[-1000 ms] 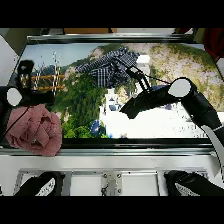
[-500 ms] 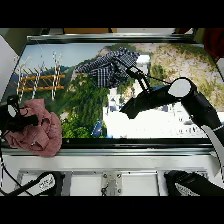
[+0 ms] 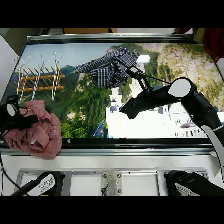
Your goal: Fold the clothes and pants, and hang the long-sleeved shirts on hangers.
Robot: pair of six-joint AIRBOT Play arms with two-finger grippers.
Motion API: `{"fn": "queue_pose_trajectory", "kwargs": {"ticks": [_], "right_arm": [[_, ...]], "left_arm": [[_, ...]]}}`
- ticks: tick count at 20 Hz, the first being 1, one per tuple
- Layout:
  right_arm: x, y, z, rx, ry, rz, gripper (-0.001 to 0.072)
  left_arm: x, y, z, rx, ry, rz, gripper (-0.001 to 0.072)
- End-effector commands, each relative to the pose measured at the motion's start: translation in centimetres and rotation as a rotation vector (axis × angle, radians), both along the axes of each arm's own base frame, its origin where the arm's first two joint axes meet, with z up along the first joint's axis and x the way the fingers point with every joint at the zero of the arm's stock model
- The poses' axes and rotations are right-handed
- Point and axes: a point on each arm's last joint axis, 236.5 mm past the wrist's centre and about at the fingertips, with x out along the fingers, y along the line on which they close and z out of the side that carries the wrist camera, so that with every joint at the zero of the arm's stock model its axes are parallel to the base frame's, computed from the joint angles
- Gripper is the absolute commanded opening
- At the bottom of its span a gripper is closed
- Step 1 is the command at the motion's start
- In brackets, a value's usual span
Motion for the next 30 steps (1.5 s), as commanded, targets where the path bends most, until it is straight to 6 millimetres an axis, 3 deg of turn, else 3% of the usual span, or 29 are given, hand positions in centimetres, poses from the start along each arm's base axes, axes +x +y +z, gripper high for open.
{"fn": "queue_pose_trajectory", "kwargs": {"ticks": [1, 4, 7, 9, 12, 15, 18, 20, 23, 24, 27, 29, 30], "right_arm": [[-0.3, 0.7, 0.6, 0.042, 0.019, 0.002, 0.0017], [-0.9, 1.9, 2.2, 0.126, 0.049, 0.006, 0.0018], [0.3, 0.7, 3.6, 0.134, 0.013, -0.038, 0.0013], [1.9, -1.5, 5.4, 0.140, -0.023, -0.123, 0.0013], [4.3, -6.5, 7.9, 0.116, -0.090, -0.300, 0.0013], [5.8, -12.1, 10.7, 0.108, -0.169, -0.499, 0.0013], [6.3, -17.3, 12.8, 0.093, -0.247, -0.654, 0.0012], [6.2, -20.1, 13.5, 0.078, -0.278, -0.729, 0.0013], [6.4, -22.1, 13.8, 0.072, -0.288, -0.785, 0.0013], [6.4, -22.2, 13.7, 0.068, -0.285, -0.787, 0.0013], [6.4, -22.3, 13.5, 0.061, -0.281, -0.786, 0.0013], [6.5, -22.3, 13.4, 0.060, -0.278, -0.785, 0.0013], [6.4, -22.3, 13.3, 0.059, -0.274, -0.783, 0.0013]], "left_arm": [[0.1, -5.0, 9.6, -0.009, -0.161, -0.097, 0.0012], [-1.0, -12.5, 18.4, -0.068, -0.368, -0.278, 0.0012], [-3.6, -20.6, 25.5, -0.213, -0.585, -0.447, 0.0011], [-5.4, -25.1, 29.3, -0.336, -0.698, -0.527, 0.0011], [-7.1, -31.8, 34.0, -0.533, -0.822, -0.673, 0.0012], [-6.9, -39.1, 36.0, -0.645, -0.862, -0.834, 0.0011], [-3.0, -43.9, 33.2, -0.633, -0.810, -0.844, 0.0012], [1.0, -44.9, 29.5, -0.616, -0.760, -0.776, 0.0012], [4.7, -44.3, 22.3, -0.646, -0.606, -0.641, 0.0012], [5.8, -43.1, 19.4, -0.604, -0.561, -0.639, 0.0012], [6.7, -40.3, 13.6, -0.513, -0.450, -0.633, 0.0021], [8.0, -37.5, 11.6, -0.478, -0.405, -0.585, 0.0720], [8.8, -35.9, 11.6, -0.471, -0.392, -0.542, 0.0678]]}}
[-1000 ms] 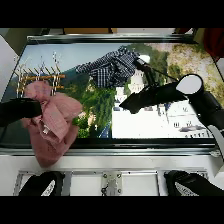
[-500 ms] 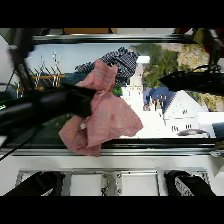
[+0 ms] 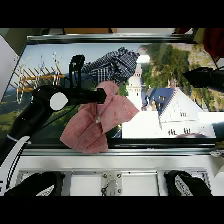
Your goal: Fold the clothes and pants, and hang the long-sleeved shirts on hangers.
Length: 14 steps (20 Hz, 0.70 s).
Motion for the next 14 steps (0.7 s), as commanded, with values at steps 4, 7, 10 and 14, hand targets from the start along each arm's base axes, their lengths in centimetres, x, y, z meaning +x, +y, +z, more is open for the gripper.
{"fn": "queue_pose_trajectory", "kwargs": {"ticks": [4, 7, 10, 14], "right_arm": [[-0.5, 0.0, -0.6, -0.003, 0.032, 0.010, 0.0012], [-0.7, 0.0, -1.0, -0.015, 0.049, 0.015, 0.0013], [-0.9, -0.5, -1.5, -0.040, 0.063, 0.008, 0.0012], [-0.9, -0.5, -1.5, -0.035, 0.069, 0.005, 0.0012]], "left_arm": [[2.3, 4.7, -2.7, 0.115, 0.090, -0.002, 0.0674], [-0.5, 1.4, -5.6, 0.217, 0.147, -0.208, 0.0674], [-4.8, -3.0, -7.5, 0.313, 0.155, -0.426, 0.0674], [-5.7, -4.9, -7.7, 0.600, -0.048, -0.560, 0.0675]]}}
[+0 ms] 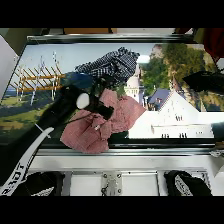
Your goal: Fold the clothes and pants, and hang the long-sleeved shirts on hangers.
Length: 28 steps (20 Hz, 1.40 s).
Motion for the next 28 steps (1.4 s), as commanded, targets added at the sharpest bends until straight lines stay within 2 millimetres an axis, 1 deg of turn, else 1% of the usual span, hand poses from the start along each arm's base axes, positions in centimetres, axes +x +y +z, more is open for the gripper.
{"fn": "queue_pose_trajectory", "kwargs": {"ticks": [1, 3, 4, 5, 7, 8, 9, 10, 11, 12, 13, 14, 16, 17, 18, 19, 20, 22, 23, 24, 25, 26, 28], "right_arm": [[-0.2, 0.0, -0.3, -0.001, 0.016, 0.000, 0.0012], [-0.6, 0.2, -0.6, -0.002, 0.035, 0.013, 0.0012], [-0.8, 0.3, -0.8, -0.004, 0.047, 0.020, 0.0012], [-1.0, 0.4, -1.0, -0.005, 0.057, 0.025, 0.0013], [-1.3, 0.4, -1.3, -0.010, 0.074, 0.033, 0.0013], [-1.4, 0.4, -1.5, -0.013, 0.081, 0.035, 0.0013], [-1.5, 0.5, -1.8, -0.019, 0.089, 0.037, 0.0013], [-1.6, 0.7, -2.2, -0.024, 0.098, 0.045, 0.0013], [-1.7, 1.0, -2.8, -0.029, 0.111, 0.056, 0.0012], [-1.9, 1.6, -3.4, -0.038, 0.125, 0.075, 0.0012], [-2.2, 2.2, -4.1, -0.056, 0.139, 0.097, 0.0012], [-2.4, 3.1, -4.8, -0.075, 0.152, 0.126, 0.0012], [-2.5, 5.3, -6.0, -0.095, 0.190, 0.159, 0.0012], [-2.3, 6.9, -6.7, -0.104, 0.201, 0.188, 0.0012], [-2.1, 8.9, -7.4, -0.112, 0.206, 0.228, 0.0012], [-1.9, 11.7, -8.4, -0.108, 0.216, 0.274, 0.0011], [-1.7, 14.2, -9.5, -0.100, 0.230, 0.303, 0.0012], [-1.7, 19.8, -12.4, -0.092, 0.257, 0.382, 0.0013], [-1.8, 22.5, -14.1, -0.095, 0.266, 0.426, 0.0039], [-2.0, 25.2, -16.1, -0.089, 0.281, 0.462, 0.0281], [-2.0, 27.2, -17.8, -0.085, 0.288, 0.481, 0.0562], [-1.8, 29.0, -19.5, -0.079, 0.291, 0.485, 0.0609], [-1.6, 31.3, -22.2, -0.093, 0.322, 0.505, 0.0604]], "left_arm": [[-0.4, -1.5, -0.6, 0.195, -0.174, -0.177, 0.0674], [0.0, -2.3, -2.3, 0.209, -0.175, -0.190, 0.0675], [0.5, -2.2, -3.7, 0.223, -0.157, -0.183, 0.0675], [1.0, -1.8, -5.1, 0.243, -0.135, -0.173, 0.0675], [1.8, -0.3, -7.6, 0.283, -0.077, -0.125, 0.0674], [2.1, 0.5, -8.5, 0.287, -0.047, -0.088, 0.0674], [2.4, 1.0, -8.9, 0.275, -0.023, -0.051, 0.0671], [2.7, 1.4, -8.7, 0.250, -0.005, -0.006, 0.0432], [3.2, 1.7, -8.1, 0.217, 0.002, 0.026, 0.0150], [4.0, 2.1, -6.9, 0.176, -0.003, 0.064, 0.0012], [4.7, 2.6, -5.5, 0.138, -0.015, 0.097, 0.0013], [5.5, 3.6, -3.9, 0.107, -0.032, 0.135, 0.0012], [6.8, 6.1, -0.5, 0.022, -0.060, 0.232, 0.0012], [7.3, 7.2, 0.8, -0.030, -0.058, 0.281, 0.0012], [7.6, 8.2, 2.1, -0.090, -0.050, 0.325, 0.0012], [7.9, 8.9, 3.0, -0.142, -0.036, 0.355, 0.0012], [8.1, 9.9, 3.5, -0.186, -0.016, 0.392, 0.0013], [8.1, 11.5, 3.6, -0.245, 0.052, 0.454, 0.0012], [7.9, 12.1, 3.1, -0.262, 0.077, 0.475, 0.0012], [7.6, 12.5, 2.3, -0.271, 0.105, 0.491, 0.0012], [7.3, 13.0, 1.4, -0.260, 0.120, 0.501, 0.0012], [7.0, 13.4, 0.6, -0.252, 0.138, 0.512, 0.0012], [6.3, 13.7, -0.5, -0.239, 0.164, 0.518, 0.0012]]}}
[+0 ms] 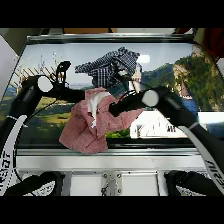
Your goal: Fold the clothes and pants, and hang the long-sleeved shirts on hangers.
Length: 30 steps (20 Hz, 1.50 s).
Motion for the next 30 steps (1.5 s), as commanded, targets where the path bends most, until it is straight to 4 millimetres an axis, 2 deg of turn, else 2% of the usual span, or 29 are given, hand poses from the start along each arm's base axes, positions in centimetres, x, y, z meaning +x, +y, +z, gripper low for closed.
{"fn": "queue_pose_trajectory", "kwargs": {"ticks": [1, 4, 7, 10, 11, 12, 13, 14, 16, 17, 19, 21, 23, 25, 27, 30], "right_arm": [[0.0, 5.8, -4.9, -0.011, 0.034, 0.048, 0.0569], [0.8, 7.8, -6.8, -0.053, 0.071, 0.068, 0.0568], [2.5, 6.4, -9.1, -0.202, 0.065, 0.010, 0.0567], [3.4, 6.0, -10.5, -0.239, 0.066, -0.028, 0.0552], [3.4, 5.9, -11.0, -0.245, 0.078, -0.034, 0.0501], [3.3, 5.9, -11.5, -0.251, 0.091, -0.041, 0.0415], [3.1, 5.7, -11.7, -0.259, 0.098, -0.038, 0.0164], [3.0, 5.3, -11.4, -0.268, 0.103, -0.036, 0.0013], [3.3, 2.8, -9.3, -0.320, 0.081, -0.015, 0.0010], [3.4, 0.8, -7.6, -0.354, 0.063, 0.015, 0.0010], [3.6, -4.3, -3.8, -0.418, 0.042, 0.056, 0.0010], [3.9, -9.2, -0.9, -0.436, 0.038, 0.028, 0.0009], [4.5, -13.2, 1.0, -0.430, 0.029, -0.045, 0.0010], [4.9, -16.7, 1.4, -0.427, 0.041, -0.121, 0.0010], [5.1, -19.3, 0.4, -0.436, 0.077, -0.177, 0.0010], [5.6, -21.0, -2.1, -0.428, 0.091, -0.236, 0.0011]], "left_arm": [[-1.1, 0.5, -1.5, -0.029, 0.056, 0.021, 0.0012], [-1.1, 0.5, -1.4, -0.030, 0.051, 0.021, 0.0012], [-1.0, 0.6, -1.3, -0.028, 0.048, 0.020, 0.0012], [-1.0, 0.5, -1.3, -0.030, 0.044, 0.021, 0.0013], [-1.0, 0.5, -1.3, -0.030, 0.044, 0.021, 0.0012], [-1.0, 0.6, -1.3, -0.029, 0.044, 0.021, 0.0012], [-1.0, 0.6, -1.3, -0.029, 0.044, 0.020, 0.0012], [-1.2, 0.6, -1.0, -0.027, 0.040, 0.013, 0.0012], [-1.5, 0.9, 0.8, -0.029, -0.002, 0.000, 0.0012], [-2.0, 1.2, 2.1, -0.032, -0.022, 0.002, 0.0012], [-3.6, 1.7, 4.4, -0.039, -0.059, -0.001, 0.0012], [-6.3, 1.5, 4.5, -0.047, -0.055, -0.010, 0.0012], [-9.4, 0.2, 2.7, -0.061, -0.012, -0.018, 0.0012], [-11.5, -1.9, 0.9, -0.070, -0.006, -0.067, 0.0012], [-12.2, -4.3, 0.0, -0.102, -0.025, -0.078, 0.0012], [-12.2, -8.0, -1.0, -0.120, -0.053, -0.144, 0.0012]]}}
